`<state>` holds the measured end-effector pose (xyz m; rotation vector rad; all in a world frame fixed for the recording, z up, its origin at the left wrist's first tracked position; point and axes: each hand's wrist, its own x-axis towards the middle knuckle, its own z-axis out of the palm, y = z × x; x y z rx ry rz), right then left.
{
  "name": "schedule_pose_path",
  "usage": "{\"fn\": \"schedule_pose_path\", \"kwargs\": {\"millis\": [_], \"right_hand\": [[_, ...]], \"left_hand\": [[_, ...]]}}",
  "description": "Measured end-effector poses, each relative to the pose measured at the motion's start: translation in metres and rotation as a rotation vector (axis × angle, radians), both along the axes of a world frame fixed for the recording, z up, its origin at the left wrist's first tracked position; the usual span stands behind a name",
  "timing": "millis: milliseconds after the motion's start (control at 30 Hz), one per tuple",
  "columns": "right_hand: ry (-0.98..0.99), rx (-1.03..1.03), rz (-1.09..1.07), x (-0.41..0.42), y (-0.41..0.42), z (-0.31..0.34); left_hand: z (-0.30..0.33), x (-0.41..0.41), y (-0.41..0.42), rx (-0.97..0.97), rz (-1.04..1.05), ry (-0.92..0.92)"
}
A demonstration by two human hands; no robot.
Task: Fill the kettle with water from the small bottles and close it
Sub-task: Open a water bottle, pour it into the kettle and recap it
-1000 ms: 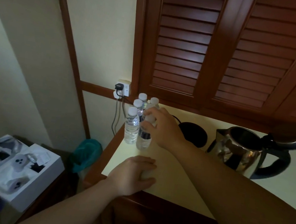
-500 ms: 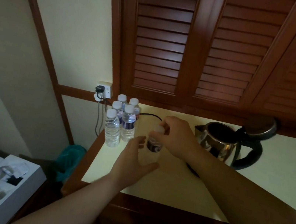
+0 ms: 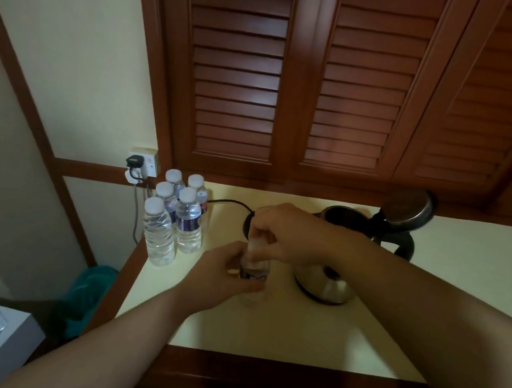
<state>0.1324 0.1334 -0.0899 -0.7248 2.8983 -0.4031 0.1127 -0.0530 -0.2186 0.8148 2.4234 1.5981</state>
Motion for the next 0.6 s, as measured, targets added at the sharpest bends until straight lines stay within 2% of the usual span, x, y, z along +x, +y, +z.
{"fn": "schedule_pose_path", "kwargs": {"millis": [133, 233, 333, 467, 600], "right_hand": [[-0.048, 0.037, 0.055, -0.003, 0.004, 0.013], [-0.061, 0.069, -0.07, -0.003, -0.001, 0.013], [-0.034, 0.142, -0.079, -0.002, -0.009, 0.009], [-0.128, 0.107, -0.004, 0.001, -0.009, 0.02], [-0.072, 0.097, -0.115, 0.004, -0.014, 0.012]], "left_hand": [[-0.001, 0.004, 0.001, 0.017, 0.008, -0.024], [-0.003, 0.006, 0.002, 0.01, 0.041, -0.003], [-0.003, 0.005, 0.002, -0.006, 0.044, -0.001], [-0.002, 0.005, 0.002, 0.003, 0.044, -0.026], [-0.003, 0.006, 0.001, 0.004, 0.039, -0.022]]}}
